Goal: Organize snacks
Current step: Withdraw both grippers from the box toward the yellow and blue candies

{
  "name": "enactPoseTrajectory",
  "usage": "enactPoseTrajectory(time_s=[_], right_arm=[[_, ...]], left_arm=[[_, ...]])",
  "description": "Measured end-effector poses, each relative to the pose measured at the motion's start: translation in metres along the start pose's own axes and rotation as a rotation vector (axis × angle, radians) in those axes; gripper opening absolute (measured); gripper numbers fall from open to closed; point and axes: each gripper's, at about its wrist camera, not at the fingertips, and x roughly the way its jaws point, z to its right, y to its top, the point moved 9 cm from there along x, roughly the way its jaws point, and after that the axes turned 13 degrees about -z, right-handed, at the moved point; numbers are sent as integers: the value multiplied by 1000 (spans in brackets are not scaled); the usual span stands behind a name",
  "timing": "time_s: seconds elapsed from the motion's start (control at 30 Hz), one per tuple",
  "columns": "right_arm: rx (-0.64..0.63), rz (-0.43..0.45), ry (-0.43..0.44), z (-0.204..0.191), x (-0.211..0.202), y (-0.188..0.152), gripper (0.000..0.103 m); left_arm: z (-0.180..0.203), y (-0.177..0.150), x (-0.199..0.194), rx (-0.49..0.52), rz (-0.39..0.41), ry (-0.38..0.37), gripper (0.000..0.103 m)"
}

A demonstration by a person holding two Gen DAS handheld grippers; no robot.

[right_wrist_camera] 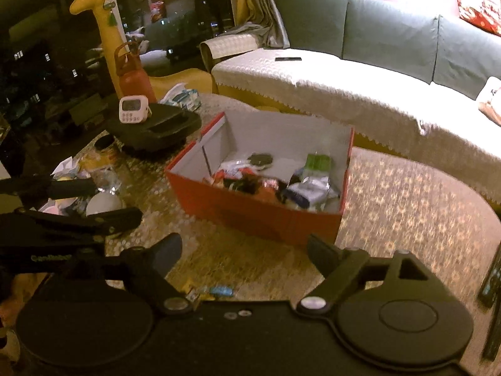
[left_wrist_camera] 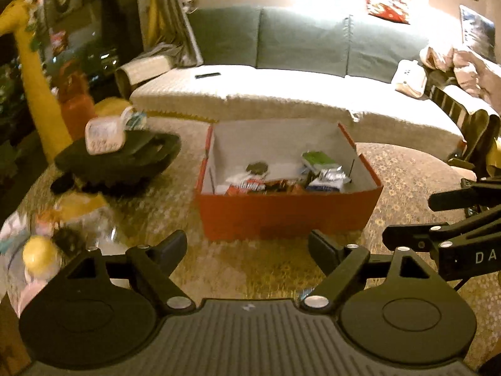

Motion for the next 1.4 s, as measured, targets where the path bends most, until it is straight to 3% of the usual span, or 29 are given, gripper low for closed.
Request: enactPoseTrajectory(time_s=[0.2,0.4,0.57,0.9,1.0,1.13,1.4], right_arm=[[25,-18,-16,-4,15,-30,100],[-3,-58,-9,-19,37,-53,100],[-70,-99,8,-40,56,-66,100],[-87,-199,20,-59,107,-81,95],[-48,-214,25,-63,120,-77,93],[118,-245,62,-61,138,-69,90],[261,-277,-1,-61,157,-63,80]], left_arm=[[-16,-36,1,-71,2,32,89],[-30,-74,12,-156,-50,18,89],[-38,-83,14,-172,-47,27,89],[-61,-102,25,-232,-49,53,89],[-67,-105,27,-245,-52,53,89],[-76,-105,32,-270,-58,54,89],[-87,-108,42,-301,-76,53,89]])
